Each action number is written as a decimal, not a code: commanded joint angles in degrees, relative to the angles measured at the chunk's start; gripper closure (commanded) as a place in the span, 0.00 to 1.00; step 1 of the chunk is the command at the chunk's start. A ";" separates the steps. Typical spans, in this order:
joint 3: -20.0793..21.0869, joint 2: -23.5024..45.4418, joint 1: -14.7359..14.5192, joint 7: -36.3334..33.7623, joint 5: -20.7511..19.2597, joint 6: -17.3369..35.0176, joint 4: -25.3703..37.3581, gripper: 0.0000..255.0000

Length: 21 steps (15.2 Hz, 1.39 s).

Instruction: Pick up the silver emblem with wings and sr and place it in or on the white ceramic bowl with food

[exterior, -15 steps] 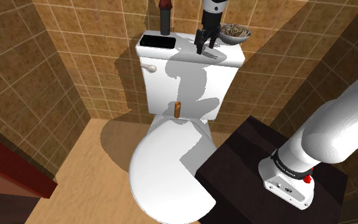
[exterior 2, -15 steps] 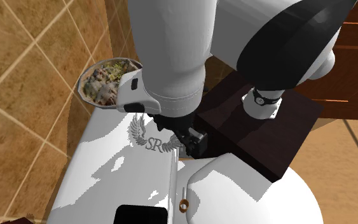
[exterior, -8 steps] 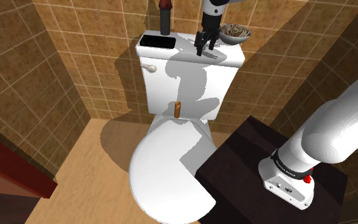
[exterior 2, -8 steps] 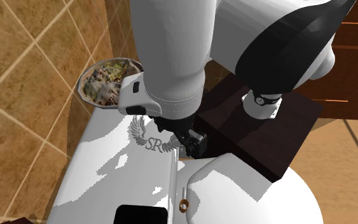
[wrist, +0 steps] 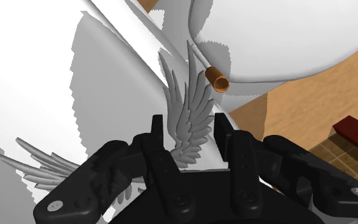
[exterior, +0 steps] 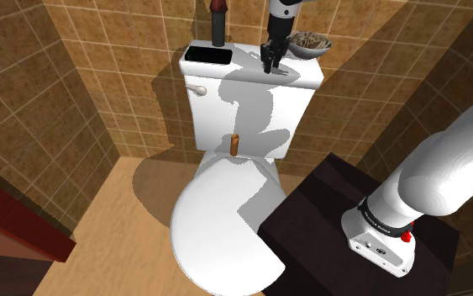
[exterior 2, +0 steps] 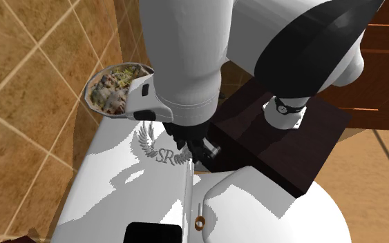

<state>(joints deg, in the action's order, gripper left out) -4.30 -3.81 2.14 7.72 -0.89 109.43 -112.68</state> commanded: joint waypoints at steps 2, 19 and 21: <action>0.27 0.21 -0.22 -0.06 0.28 0.19 -0.42 1.00; 0.20 -0.27 -0.22 0.13 0.26 -11.98 11.28 1.00; 0.20 -0.08 -0.22 0.15 0.27 -13.55 13.04 1.00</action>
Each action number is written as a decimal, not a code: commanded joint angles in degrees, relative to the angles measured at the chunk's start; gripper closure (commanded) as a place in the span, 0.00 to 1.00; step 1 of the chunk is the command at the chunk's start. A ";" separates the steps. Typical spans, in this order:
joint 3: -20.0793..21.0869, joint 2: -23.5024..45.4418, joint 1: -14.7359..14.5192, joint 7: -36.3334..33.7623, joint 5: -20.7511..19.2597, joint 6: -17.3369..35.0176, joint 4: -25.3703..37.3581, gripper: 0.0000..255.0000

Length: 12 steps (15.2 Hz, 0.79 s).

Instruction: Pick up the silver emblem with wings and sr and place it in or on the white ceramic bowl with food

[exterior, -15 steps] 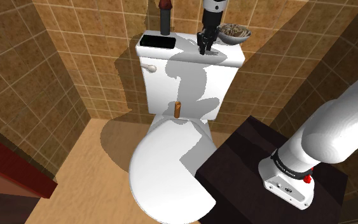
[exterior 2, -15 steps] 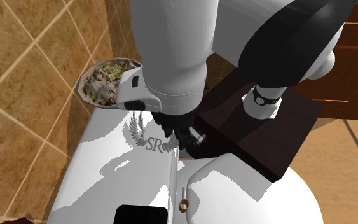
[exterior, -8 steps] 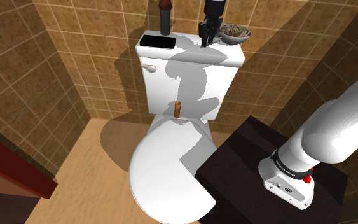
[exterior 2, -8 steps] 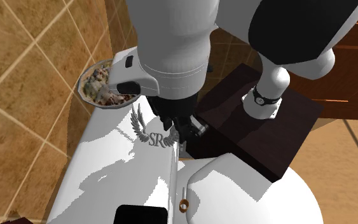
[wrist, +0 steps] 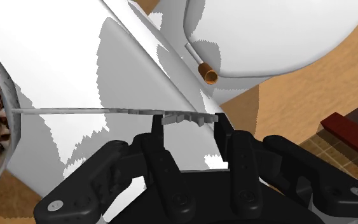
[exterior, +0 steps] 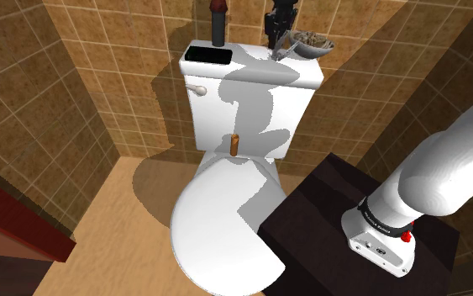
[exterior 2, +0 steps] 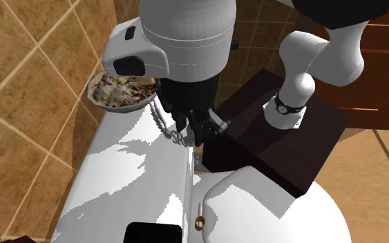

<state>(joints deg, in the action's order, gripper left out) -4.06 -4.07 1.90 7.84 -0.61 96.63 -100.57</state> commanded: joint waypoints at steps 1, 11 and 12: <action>-0.03 0.28 0.02 0.05 0.01 -1.55 1.84 1.00; -0.06 2.15 0.04 0.19 0.14 -9.42 11.57 1.00; -0.79 2.40 0.71 1.58 0.14 -9.55 11.96 1.00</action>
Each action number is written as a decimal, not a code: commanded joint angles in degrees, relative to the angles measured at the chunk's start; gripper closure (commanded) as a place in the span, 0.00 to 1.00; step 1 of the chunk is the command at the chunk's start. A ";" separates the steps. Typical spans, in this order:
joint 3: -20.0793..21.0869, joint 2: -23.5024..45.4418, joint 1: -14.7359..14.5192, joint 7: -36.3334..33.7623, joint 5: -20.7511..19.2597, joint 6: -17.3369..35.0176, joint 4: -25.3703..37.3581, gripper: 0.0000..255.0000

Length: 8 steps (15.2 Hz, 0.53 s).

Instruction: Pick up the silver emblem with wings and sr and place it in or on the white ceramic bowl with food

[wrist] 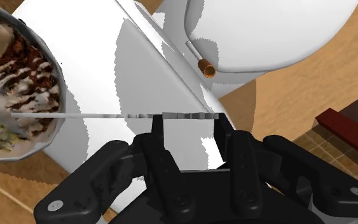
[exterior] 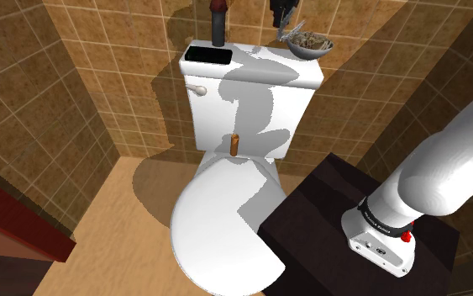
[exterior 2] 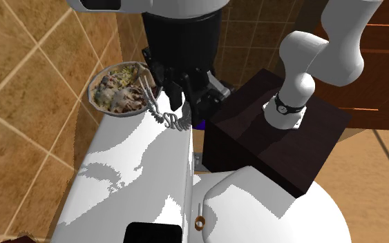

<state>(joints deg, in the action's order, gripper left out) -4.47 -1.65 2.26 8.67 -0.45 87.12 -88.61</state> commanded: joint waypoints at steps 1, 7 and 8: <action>-1.10 0.30 1.03 2.14 0.00 -0.18 0.48 1.00; -5.34 3.57 5.25 10.57 0.48 -1.39 4.97 1.00; -6.03 4.35 5.99 11.98 0.65 -1.67 6.02 1.00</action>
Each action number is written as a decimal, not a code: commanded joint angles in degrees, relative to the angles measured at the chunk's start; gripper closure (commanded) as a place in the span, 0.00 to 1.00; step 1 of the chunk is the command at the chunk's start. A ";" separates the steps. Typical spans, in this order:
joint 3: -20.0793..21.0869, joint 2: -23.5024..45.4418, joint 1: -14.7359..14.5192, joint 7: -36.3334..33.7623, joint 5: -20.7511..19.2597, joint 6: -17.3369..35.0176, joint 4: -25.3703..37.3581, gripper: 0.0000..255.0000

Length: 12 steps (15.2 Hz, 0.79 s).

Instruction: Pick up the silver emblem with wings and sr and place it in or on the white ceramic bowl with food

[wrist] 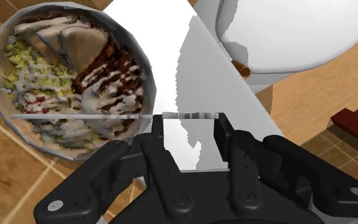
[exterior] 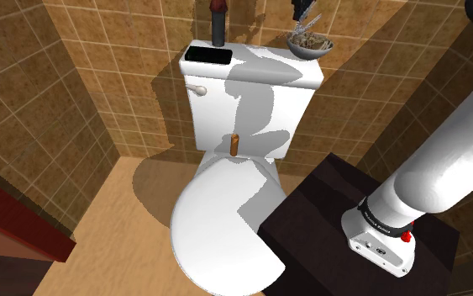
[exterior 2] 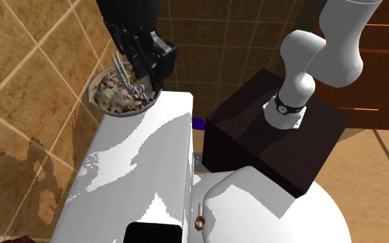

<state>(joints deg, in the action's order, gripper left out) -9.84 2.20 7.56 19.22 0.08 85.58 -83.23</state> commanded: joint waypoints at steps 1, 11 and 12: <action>-1.32 1.36 1.47 2.84 0.32 -0.44 1.78 1.00; -3.57 3.33 4.30 7.89 0.93 3.49 -0.24 1.00; -3.55 3.08 4.26 7.85 0.87 4.36 -1.35 1.00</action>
<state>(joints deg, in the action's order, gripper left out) -13.46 5.66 11.92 27.19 1.03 88.88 -83.14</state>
